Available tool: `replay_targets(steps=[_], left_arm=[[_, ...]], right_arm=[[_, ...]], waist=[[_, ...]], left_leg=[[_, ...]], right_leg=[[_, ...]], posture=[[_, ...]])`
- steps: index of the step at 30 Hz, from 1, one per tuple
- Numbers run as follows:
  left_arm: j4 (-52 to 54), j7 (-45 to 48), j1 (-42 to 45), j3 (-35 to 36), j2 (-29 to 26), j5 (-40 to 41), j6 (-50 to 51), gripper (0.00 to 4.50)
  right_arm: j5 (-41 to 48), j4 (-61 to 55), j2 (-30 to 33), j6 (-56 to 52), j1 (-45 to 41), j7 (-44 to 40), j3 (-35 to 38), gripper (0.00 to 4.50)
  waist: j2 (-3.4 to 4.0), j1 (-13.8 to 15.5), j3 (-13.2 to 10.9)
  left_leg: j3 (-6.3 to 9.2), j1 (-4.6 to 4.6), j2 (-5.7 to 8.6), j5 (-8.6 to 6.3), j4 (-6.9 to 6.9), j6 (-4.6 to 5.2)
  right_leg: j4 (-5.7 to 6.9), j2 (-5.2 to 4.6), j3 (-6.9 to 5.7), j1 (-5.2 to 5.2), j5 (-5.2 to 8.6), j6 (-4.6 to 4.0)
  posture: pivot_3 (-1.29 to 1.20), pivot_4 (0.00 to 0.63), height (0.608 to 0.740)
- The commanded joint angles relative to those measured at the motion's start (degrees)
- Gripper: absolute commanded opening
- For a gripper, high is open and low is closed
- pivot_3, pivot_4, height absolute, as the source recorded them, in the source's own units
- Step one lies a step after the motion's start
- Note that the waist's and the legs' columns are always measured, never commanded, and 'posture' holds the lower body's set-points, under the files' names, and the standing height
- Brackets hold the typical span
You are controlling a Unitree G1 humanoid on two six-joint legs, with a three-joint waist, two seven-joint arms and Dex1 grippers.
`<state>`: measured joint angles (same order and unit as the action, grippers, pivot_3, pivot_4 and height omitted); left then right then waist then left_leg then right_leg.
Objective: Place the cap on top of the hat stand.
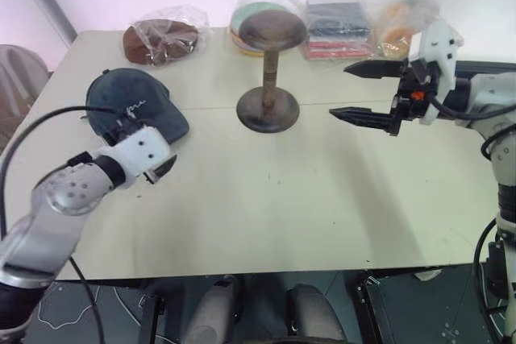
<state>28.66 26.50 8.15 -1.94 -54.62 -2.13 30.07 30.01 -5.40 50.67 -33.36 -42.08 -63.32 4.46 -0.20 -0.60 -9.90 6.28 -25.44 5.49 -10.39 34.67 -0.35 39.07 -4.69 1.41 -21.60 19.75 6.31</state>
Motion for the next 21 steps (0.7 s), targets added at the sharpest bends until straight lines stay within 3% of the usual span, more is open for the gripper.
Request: replay_targets(steps=[1, 7, 21], left_arm=[[-1.63, -2.98, 1.64, -1.90, 1.27, -6.55, -1.65, 4.48], [-6.24, -5.56, 2.27, -5.58, 5.19, -14.06, -3.80, 4.48], [-14.90, -7.49, 5.05, -9.21, 11.90, -23.15, -7.80, 4.48]], right_arm=[[0.33, -2.00, 0.45, 0.23, -0.82, 0.07, 0.98, 4.50], [0.62, -2.93, 0.99, -0.55, -0.61, 0.20, 1.38, 4.50], [1.74, -6.61, 1.60, -3.56, 1.07, 1.78, 2.87, 4.50]], waist=[[0.00, 0.01, 0.00], [-0.01, 0.05, 0.00], [-0.01, 0.05, 0.00]], left_leg=[[0.00, 0.00, 0.00, 0.00, 0.00, 0.00], [0.00, 0.00, 0.01, 0.00, 0.03, 0.00], [0.02, -0.01, 0.01, 0.00, 0.06, 0.00]], right_leg=[[0.00, 0.00, 0.00, 0.00, 0.00, 0.00], [0.00, 0.00, -0.01, 0.02, 0.00, 0.01], [0.01, 0.00, -0.04, 0.03, -0.01, 0.01]], posture=[[0.00, 0.150, 0.740], [0.00, 0.150, 0.740], [0.00, 0.150, 0.740]])
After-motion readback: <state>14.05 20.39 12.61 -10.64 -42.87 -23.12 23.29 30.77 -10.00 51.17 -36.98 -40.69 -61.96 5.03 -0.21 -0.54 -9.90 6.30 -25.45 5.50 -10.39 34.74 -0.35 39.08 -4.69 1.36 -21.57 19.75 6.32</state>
